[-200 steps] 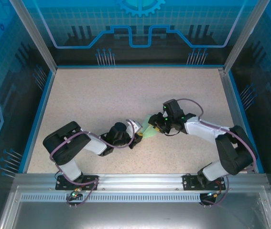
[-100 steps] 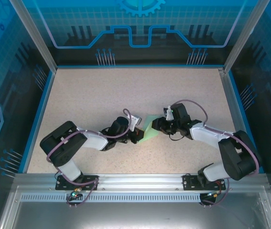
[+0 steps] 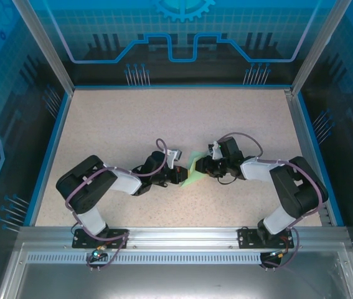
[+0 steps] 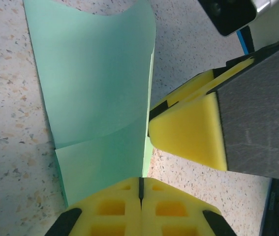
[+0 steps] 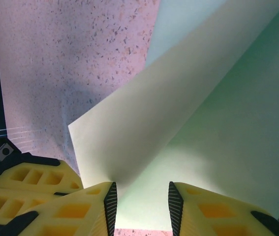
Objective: Fold a paper plane with a square sheet of paper (pick it up from the middle)
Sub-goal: Fourth fold the wing at the center of the table.
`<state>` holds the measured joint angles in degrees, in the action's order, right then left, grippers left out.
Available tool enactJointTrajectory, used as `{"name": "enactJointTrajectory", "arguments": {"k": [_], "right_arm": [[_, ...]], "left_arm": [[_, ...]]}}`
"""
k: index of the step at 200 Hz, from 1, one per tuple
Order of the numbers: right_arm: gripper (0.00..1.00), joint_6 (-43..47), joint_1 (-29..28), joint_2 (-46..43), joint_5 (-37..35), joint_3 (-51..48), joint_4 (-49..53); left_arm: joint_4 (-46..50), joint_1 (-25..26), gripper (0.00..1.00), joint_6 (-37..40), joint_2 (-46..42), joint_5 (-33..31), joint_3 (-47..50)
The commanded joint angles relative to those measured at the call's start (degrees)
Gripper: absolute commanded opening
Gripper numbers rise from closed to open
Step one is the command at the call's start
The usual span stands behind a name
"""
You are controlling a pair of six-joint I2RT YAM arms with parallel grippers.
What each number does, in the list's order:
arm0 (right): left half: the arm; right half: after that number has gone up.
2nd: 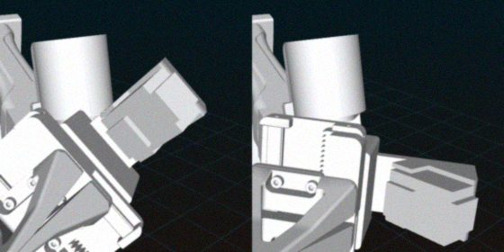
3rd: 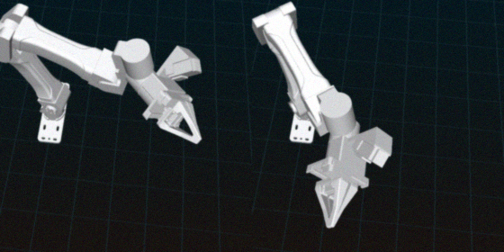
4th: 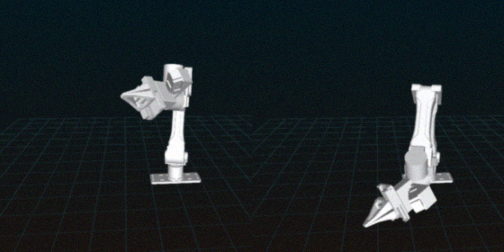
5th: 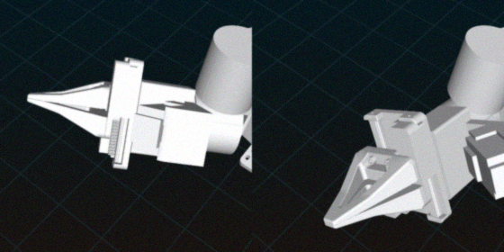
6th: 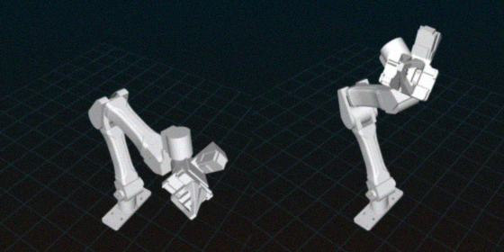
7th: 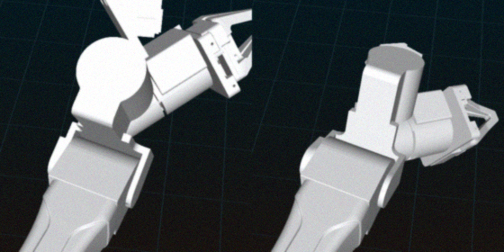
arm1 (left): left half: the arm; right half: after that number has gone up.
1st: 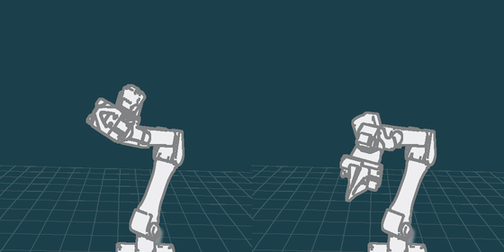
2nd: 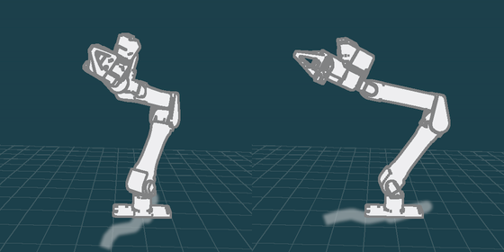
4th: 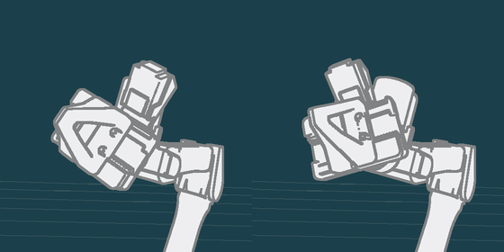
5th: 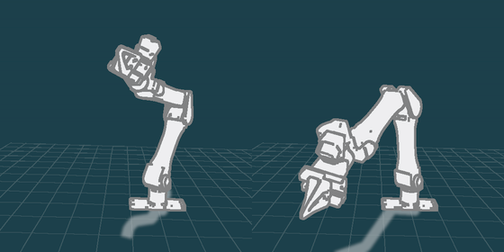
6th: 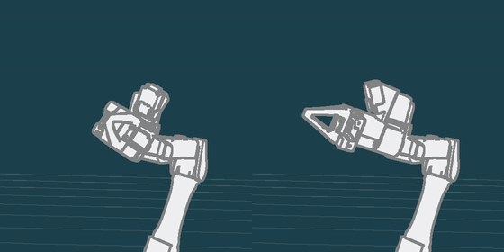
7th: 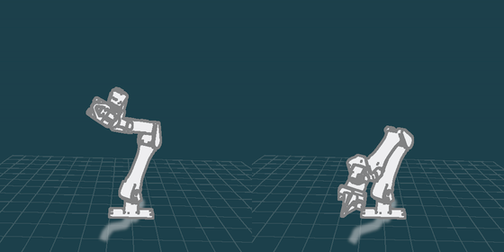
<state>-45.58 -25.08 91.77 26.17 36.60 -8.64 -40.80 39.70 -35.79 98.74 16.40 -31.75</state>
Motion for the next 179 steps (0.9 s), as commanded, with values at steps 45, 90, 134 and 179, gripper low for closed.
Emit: {"name": "enactJointTrajectory", "arguments": {"k": [45, 90, 134, 179], "right_arm": [[0.40, -4.42, 0.87, 4.81, 0.06, 1.31, -6.47], [0.41, -5.10, 1.22, 5.00, -0.91, 0.59, -5.99], [0.42, -5.25, 1.44, 4.91, -1.02, 0.05, -5.97], [0.42, -5.21, 1.60, 4.69, -0.69, -0.29, -6.12]], "left_arm": [[-1.42, -0.60, 0.09, -1.21, 1.36, 1.39, -0.68], [1.92, -0.86, 0.23, -1.68, 0.63, 0.94, -1.63], [5.65, -1.02, 0.32, -0.52, 1.03, 0.65, -3.51], [6.10, -1.01, 0.32, -0.39, 4.04, 1.62, -6.45]]}}
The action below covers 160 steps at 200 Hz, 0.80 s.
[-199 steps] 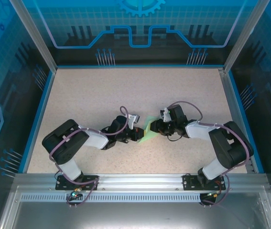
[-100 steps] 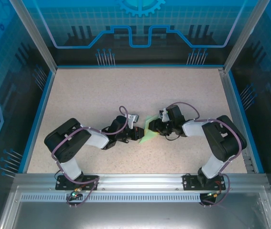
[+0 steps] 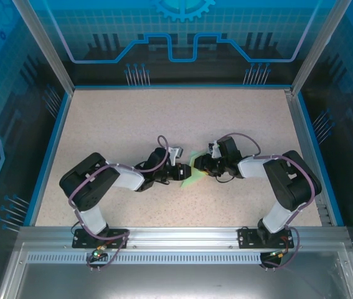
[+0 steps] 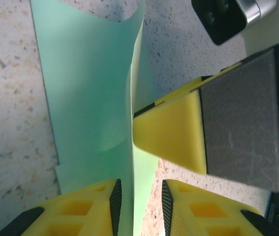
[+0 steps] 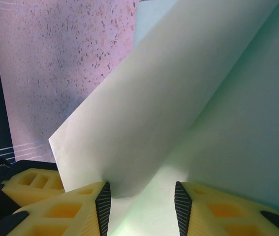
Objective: Fold a paper plane with a square sheet of paper (pick it up from the middle)
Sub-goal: Fourth fold the wing at the center of the table.
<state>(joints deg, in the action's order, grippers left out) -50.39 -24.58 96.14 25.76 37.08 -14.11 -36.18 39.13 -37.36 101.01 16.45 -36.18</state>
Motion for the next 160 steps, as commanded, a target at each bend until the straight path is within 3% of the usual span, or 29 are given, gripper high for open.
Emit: {"name": "enactJointTrajectory", "arguments": {"k": [1, 86, 121, 160], "right_arm": [[0.42, -0.41, 1.06, 0.34, -0.27, -0.78, -0.66], [0.41, 0.51, 1.08, 0.23, -0.57, -0.82, -0.40], [0.41, 0.70, 1.02, 0.61, -0.87, -0.78, 0.55], [0.41, 1.19, 0.89, 1.16, -2.58, 0.25, 3.91]], "left_arm": [[1.48, -0.41, 0.31, 1.21, 1.79, 1.57, -2.03], [1.52, -0.97, 0.19, -0.87, 3.59, 4.41, -3.11], [1.02, -2.11, 0.24, -1.49, 2.47, 5.68, -2.50], [5.85, -2.79, 0.36, -1.28, -2.49, 3.18, -1.28]]}}
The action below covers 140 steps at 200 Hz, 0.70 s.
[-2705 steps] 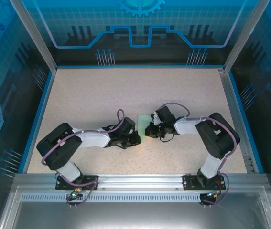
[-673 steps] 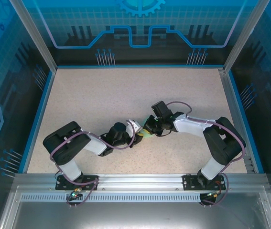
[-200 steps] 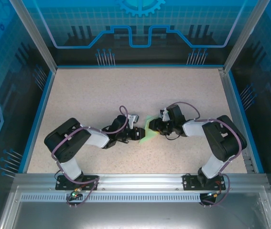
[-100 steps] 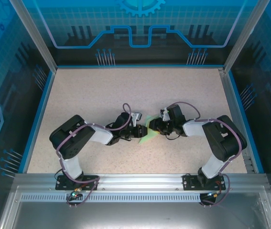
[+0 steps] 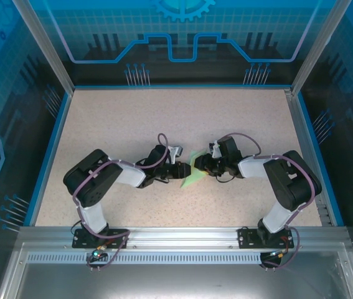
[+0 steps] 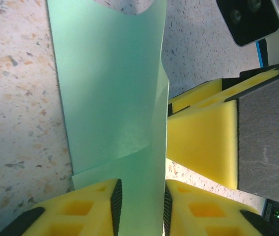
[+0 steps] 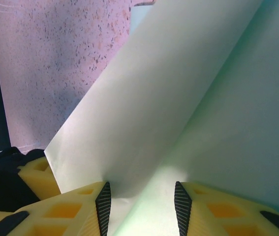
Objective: Fold a paper plane with a square sheet of paper (pick it up from the middle)
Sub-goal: Fourth fold the wing at the center of the table.
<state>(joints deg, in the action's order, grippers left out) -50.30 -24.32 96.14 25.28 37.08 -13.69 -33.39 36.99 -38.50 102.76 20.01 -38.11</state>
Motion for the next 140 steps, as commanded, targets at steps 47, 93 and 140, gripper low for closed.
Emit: {"name": "enactJointTrajectory", "arguments": {"k": [47, 93, 140], "right_arm": [[0.42, 0.83, -0.02, 2.29, -4.17, 1.79, 6.50], [0.44, 1.25, -0.80, 2.84, -6.45, 3.39, 10.05], [0.41, 1.17, -1.28, 2.99, -9.49, 4.10, 13.74]], "left_arm": [[7.04, -1.09, 0.38, -1.04, -10.95, -4.79, 3.85], [3.15, -0.61, 0.33, -2.96, -11.53, -0.89, 4.37], [-2.87, -0.02, 0.22, -4.83, -5.83, 5.10, 2.15]]}}
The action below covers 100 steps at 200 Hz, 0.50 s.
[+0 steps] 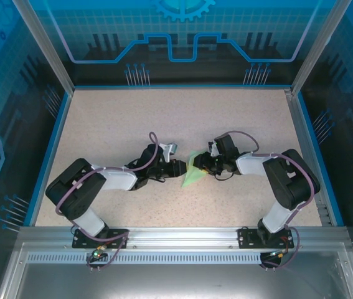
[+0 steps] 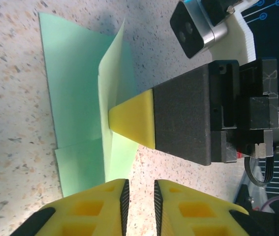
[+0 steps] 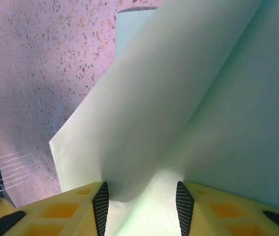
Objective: Fold a paper plane with a square sheet of paper (pick it up from the middle)
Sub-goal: Fourth fold the wing at the center of the table.
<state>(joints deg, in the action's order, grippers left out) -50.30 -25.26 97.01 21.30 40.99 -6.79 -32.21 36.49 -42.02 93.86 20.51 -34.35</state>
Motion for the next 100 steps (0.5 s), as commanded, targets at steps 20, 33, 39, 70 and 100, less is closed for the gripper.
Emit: {"name": "enactJointTrajectory", "arguments": {"k": [20, 33, 39, 70, 100], "right_arm": [[0.37, 1.19, -0.53, 2.46, -6.55, 0.99, 8.52], [0.34, 1.34, -0.61, 2.82, -7.03, 1.42, 9.39], [0.32, 1.48, -0.75, 3.04, -7.06, 1.60, 9.57], [0.29, 1.88, -1.28, 4.04, -7.71, 2.41, 11.19], [0.30, 2.26, -1.79, 4.73, -8.90, 3.35, 12.95]], "left_arm": [[-3.48, 0.81, 0.18, -1.27, 5.05, 5.20, -2.95], [-3.28, 0.86, 0.17, -1.10, 5.91, 5.26, -3.36], [-2.85, 0.86, 0.16, -0.83, 6.13, 5.19, -3.65], [-0.13, 0.87, 0.15, -0.19, 6.81, 3.32, -5.00], [1.01, 0.88, 0.13, -0.51, 7.62, 1.74, -5.94]]}}
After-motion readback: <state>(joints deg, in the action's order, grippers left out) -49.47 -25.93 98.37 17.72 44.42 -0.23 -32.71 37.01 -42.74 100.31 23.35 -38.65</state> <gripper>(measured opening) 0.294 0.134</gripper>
